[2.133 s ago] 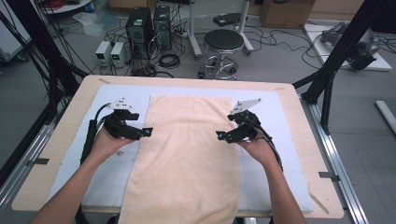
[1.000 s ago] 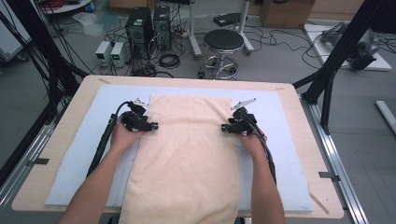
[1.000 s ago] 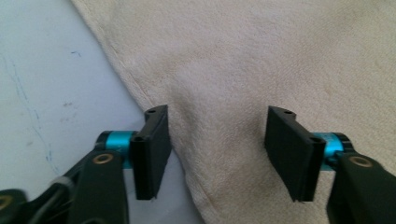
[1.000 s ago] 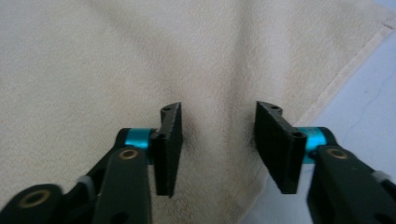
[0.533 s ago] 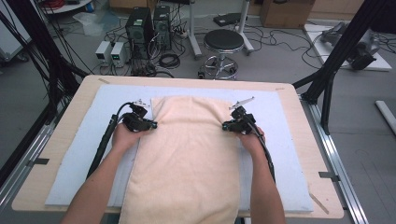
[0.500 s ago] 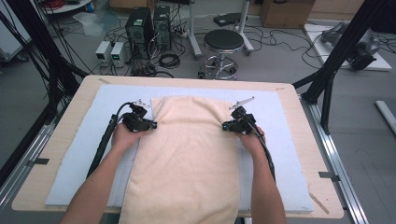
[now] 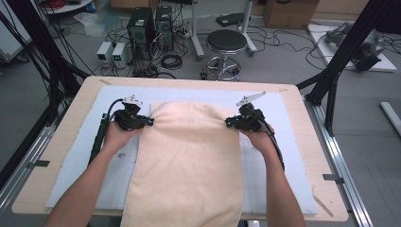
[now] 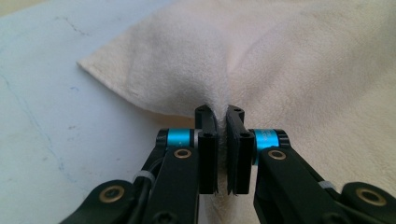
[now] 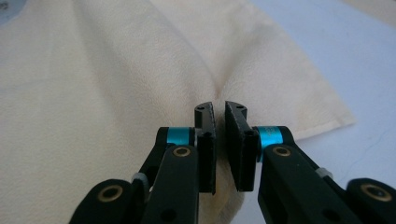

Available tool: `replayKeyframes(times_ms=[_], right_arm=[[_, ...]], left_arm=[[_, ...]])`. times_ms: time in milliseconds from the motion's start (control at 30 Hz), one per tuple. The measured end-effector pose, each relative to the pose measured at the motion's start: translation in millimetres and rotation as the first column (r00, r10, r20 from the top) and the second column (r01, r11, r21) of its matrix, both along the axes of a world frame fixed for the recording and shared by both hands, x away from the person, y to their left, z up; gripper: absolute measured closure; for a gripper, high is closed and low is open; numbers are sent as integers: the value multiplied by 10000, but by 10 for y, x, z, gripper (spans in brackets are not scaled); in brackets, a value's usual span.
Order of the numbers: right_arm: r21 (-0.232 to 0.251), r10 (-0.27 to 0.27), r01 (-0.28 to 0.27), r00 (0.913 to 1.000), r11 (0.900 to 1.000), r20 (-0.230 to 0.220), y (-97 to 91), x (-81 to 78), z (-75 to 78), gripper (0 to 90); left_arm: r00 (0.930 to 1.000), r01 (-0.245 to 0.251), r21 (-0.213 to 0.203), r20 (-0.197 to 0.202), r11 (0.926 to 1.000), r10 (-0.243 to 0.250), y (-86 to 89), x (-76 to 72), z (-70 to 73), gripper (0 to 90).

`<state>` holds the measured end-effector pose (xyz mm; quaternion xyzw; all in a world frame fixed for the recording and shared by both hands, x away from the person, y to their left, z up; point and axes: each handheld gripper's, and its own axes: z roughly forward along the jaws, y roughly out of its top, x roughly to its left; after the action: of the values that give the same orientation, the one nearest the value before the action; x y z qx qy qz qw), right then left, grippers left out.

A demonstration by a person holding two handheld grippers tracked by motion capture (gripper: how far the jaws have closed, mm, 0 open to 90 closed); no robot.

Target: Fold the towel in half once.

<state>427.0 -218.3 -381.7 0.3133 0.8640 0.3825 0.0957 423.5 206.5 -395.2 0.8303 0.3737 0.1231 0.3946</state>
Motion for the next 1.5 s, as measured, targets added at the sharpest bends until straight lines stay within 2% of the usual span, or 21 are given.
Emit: replayKeyframes(times_ms=[200, 333, 433, 633, 767, 867, 933, 1000, 1033, 1100, 1167, 1233, 1300, 1367, 1500], right_arm=[[248, 358, -371, 9981, 9990, 506, -26, -85, 255, 835], [437, 488, -525, 9954, 9977, 829, -41, -176, 425, 835], [598, 774, -833, 9925, 9947, 944, -77, -300, 461, 834], [529, 1208, -1267, 9874, 9905, 1021, -100, -640, 356, 834], [657, 1492, -1584, 9807, 9852, 1266, -108, -926, 305, 832], [401, 1740, -1806, 9760, 9827, 1309, -97, -1132, 203, 829], [425, 1782, -1843, 9768, 9820, 1185, -97, -1211, 123, 828], [318, 1836, -1878, 9774, 9817, 1046, -92, -1297, 14, 826], [388, 1867, -1911, 9777, 9808, 962, -89, -1335, -52, 822], [171, 1875, -1895, 9788, 9817, 826, -82, -1391, -181, 817], [202, 1898, -1913, 9800, 9813, 600, -78, -1407, -288, 805], [-123, 1933, -1930, 9802, 9811, 419, -65, -1412, -347, 735], [-85, 1909, -1908, 9814, 9816, 219, -73, -1394, -353, 660], [-74, 1786, -1784, 9833, 9839, 364, -97, -1395, -301, 617], [145, 1501, -1518, 9851, 9883, 835, -146, -1331, -142, 541]], left_arm=[[9990, 69, -682, 435, 9976, -39, 97, -66, 189, 846], [9968, 267, -855, 773, 9960, -200, 114, -155, 325, 846], [9940, 614, -884, 960, 9942, -528, 139, -284, 365, 845], [9867, 1137, -534, 1230, 9921, -1065, 155, -617, 304, 844], [9753, 1662, -139, 1497, 9860, -1623, 182, -924, 226, 841], [9707, 1950, -52, 1439, 9808, -1923, 185, -1125, 112, 835], [9706, 2087, -97, 1251, 9779, -2058, 198, -1236, 7, 830], [9720, 2109, 47, 1054, 9775, -2102, 209, -1299, -92, 805], [9733, 2128, 79, 868, 9771, -2127, 220, -1319, -154, 800], [9753, 2145, 175, 505, 9766, -2151, 233, -1347, -256, 782], [9747, 2216, 136, 274, 9750, -2219, 225, -1373, -307, 755], [9713, 2378, 110, 42, 9713, -2378, 219, -1376, -305, 682], [9680, 2505, 173, 127, 9680, -2507, 235, -1387, -270, 633], [9685, 2482, 75, 194, 9687, -2483, 263, -1382, -226, 588], [9771, 2081, -266, 518, 9777, -2065, 327, -1301, -92, 519]])
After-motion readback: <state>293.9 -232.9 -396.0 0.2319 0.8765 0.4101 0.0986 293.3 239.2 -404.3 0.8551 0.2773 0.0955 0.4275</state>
